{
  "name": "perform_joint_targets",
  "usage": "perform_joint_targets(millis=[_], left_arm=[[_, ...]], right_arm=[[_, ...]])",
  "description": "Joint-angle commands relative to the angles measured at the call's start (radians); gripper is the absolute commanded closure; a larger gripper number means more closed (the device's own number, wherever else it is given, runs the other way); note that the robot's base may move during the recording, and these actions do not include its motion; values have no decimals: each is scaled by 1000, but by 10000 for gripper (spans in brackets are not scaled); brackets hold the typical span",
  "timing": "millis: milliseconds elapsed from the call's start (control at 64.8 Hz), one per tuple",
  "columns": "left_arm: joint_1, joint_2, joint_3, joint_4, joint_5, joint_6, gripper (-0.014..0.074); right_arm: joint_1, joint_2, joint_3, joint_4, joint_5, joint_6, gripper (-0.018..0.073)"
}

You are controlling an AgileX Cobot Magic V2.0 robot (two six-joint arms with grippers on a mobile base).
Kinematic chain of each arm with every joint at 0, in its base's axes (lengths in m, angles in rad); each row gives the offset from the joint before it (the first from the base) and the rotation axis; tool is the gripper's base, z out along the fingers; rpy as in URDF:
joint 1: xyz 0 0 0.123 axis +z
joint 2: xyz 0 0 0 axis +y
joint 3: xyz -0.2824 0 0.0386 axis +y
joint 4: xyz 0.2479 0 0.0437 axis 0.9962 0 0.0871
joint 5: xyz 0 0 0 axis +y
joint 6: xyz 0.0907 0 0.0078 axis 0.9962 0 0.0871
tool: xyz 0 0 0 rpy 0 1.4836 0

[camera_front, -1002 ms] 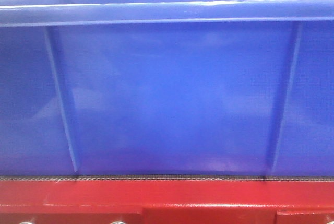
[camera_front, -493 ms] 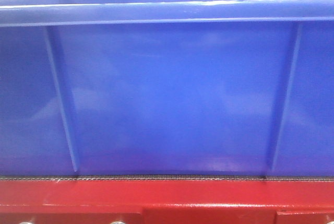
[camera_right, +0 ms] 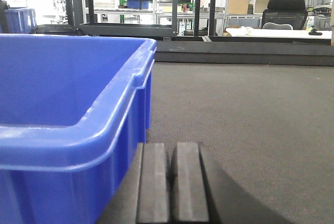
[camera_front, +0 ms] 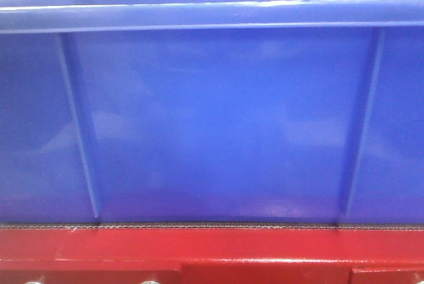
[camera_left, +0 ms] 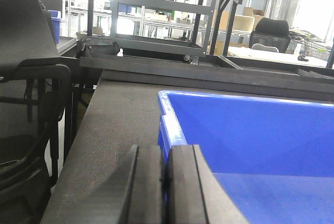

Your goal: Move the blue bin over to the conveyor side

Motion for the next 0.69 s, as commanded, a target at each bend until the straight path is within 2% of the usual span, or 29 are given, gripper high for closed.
perform_joint_targets(millis=[0,339,447,524,555,679], left_arm=[[-3,-4,3,2,-18,2,602],[-3,-4,3,11,-18,2,602],[23,-20,14,102,-33,2,602],[52,-44,44,223,-33,2,602],[65,-62,66,243,-33,2,602],[105,-151,168,241,-40,2,602]], right_arm=[[-5,-6,0,-6,-32,-7,629],[-5,-6,0,-6,-32,-7,629],[-5,-6,0,-6,-32,-7,629],[-5,-6,0,-6,-32,-7,629],[-5,-6,0,-6,-32,-7,629],[-5,-6,0,-6,-32,-7,629]])
